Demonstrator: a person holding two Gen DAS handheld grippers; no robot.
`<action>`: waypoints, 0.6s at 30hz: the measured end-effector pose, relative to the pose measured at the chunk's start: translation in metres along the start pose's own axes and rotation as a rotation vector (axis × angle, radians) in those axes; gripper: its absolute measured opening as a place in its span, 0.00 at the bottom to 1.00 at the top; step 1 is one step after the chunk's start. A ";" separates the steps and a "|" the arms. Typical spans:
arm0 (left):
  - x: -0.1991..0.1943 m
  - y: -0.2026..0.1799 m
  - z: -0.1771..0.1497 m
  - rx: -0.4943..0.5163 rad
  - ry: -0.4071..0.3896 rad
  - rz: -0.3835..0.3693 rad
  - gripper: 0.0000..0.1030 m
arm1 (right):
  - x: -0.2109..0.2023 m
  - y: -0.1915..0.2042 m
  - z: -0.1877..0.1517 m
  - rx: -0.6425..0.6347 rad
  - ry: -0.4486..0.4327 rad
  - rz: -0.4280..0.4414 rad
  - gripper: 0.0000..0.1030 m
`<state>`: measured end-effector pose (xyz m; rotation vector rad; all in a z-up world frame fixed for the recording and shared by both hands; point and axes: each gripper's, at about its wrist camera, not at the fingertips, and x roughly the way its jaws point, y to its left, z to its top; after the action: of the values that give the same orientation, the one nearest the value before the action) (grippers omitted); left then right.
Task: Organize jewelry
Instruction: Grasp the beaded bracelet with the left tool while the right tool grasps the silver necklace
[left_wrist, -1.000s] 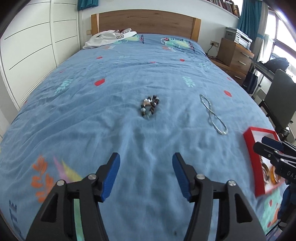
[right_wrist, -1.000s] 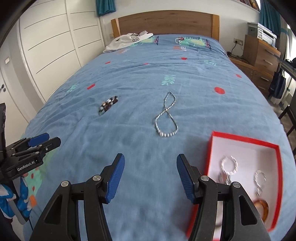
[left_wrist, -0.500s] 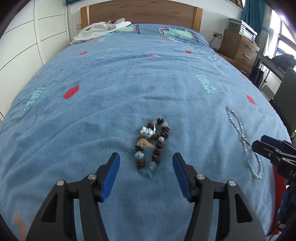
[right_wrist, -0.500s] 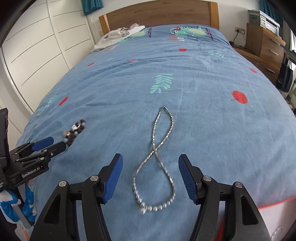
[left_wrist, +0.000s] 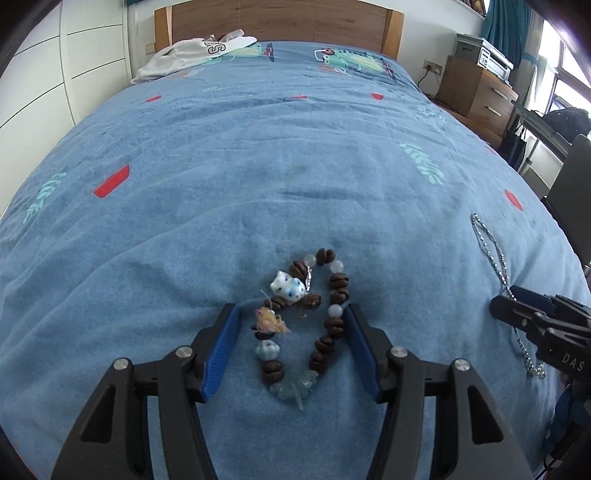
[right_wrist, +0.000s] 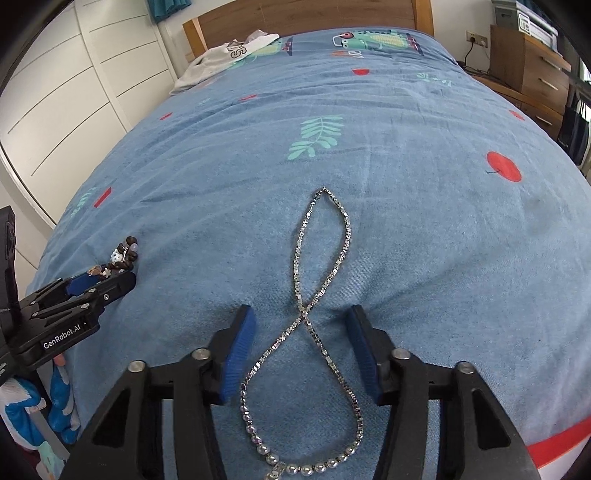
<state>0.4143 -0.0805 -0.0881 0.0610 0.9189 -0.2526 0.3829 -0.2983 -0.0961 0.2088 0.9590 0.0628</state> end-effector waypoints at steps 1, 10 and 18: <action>0.000 0.000 -0.001 0.003 -0.002 -0.001 0.51 | 0.000 -0.001 -0.001 0.006 -0.001 0.002 0.41; -0.006 -0.016 -0.008 0.034 -0.004 -0.020 0.18 | -0.003 -0.002 -0.009 0.046 0.011 0.060 0.08; -0.033 -0.021 -0.027 0.028 -0.023 -0.023 0.15 | -0.029 0.014 -0.036 0.030 -0.020 0.128 0.03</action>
<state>0.3691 -0.0904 -0.0765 0.0737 0.8940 -0.2869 0.3380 -0.2839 -0.0902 0.2983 0.9268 0.1636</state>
